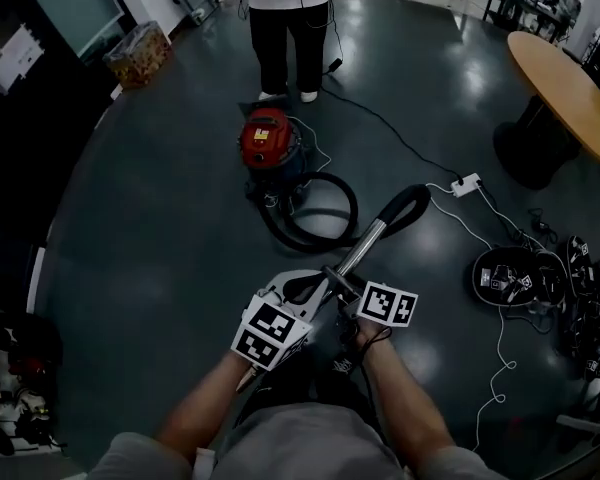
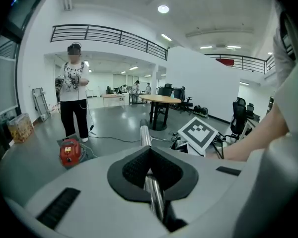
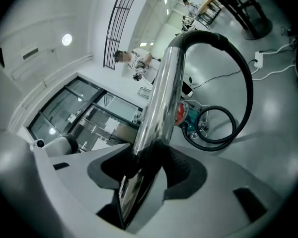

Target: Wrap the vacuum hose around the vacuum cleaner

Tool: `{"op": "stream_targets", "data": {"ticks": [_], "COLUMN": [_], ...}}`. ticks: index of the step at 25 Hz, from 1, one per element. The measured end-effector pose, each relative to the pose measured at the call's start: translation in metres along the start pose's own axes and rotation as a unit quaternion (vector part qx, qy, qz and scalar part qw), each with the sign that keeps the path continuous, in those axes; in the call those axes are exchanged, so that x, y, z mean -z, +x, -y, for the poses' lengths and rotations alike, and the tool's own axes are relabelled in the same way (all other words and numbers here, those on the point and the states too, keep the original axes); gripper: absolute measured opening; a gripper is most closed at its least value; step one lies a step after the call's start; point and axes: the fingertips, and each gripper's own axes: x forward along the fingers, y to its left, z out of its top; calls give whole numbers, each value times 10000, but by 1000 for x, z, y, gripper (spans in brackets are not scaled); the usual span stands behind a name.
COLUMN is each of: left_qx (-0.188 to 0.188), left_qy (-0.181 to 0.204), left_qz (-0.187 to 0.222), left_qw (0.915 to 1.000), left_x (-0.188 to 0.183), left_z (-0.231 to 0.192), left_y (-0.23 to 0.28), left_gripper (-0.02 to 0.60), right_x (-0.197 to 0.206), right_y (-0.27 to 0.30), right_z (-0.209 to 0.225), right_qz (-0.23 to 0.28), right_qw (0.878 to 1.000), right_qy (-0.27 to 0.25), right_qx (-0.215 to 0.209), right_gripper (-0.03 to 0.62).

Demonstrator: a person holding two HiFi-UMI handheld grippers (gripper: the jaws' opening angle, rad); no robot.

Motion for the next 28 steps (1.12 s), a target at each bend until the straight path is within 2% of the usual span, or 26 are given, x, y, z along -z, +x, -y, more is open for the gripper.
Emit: {"op": "stream_targets", "data": {"ticks": [2,5,11,15,20,24,28], "left_qx": [-105,-164,-71,50,500,498,381], "left_qy": [-49,-248,-676,-1018,-1580,-1759,-1977], "left_qz": [-72,-442,-987,-1387,-1797,-2122,-2235], "left_qw": [9999,9986,9928,9851,9696,9600,9537], "left_x": [9,39,99,140,186,230,263], "left_z": [-20,-44,-80,-108,-140,-168,-183], "left_y": [-1,-8,-31,-50,-80,-95,-71], "left_gripper": [5,5,5,5,5,5,6], "right_x": [-1,-3,-8,-2,5,15,30], "right_y": [10,29,78,122,183,213,236], "right_z": [2,1,-6,-11,1,23,46], "right_qz": [-85,-164,-349,-570,-921,-1370,-1855], "right_qw": [9998,9992,9920,9840,9713,9543,9349], "right_qy": [-155,-356,-1192,-1654,-2124,-2543,-2919], "right_qx": [71,121,223,341,537,763,802], "right_gripper": [202,202,202,202,202,202,202]}}
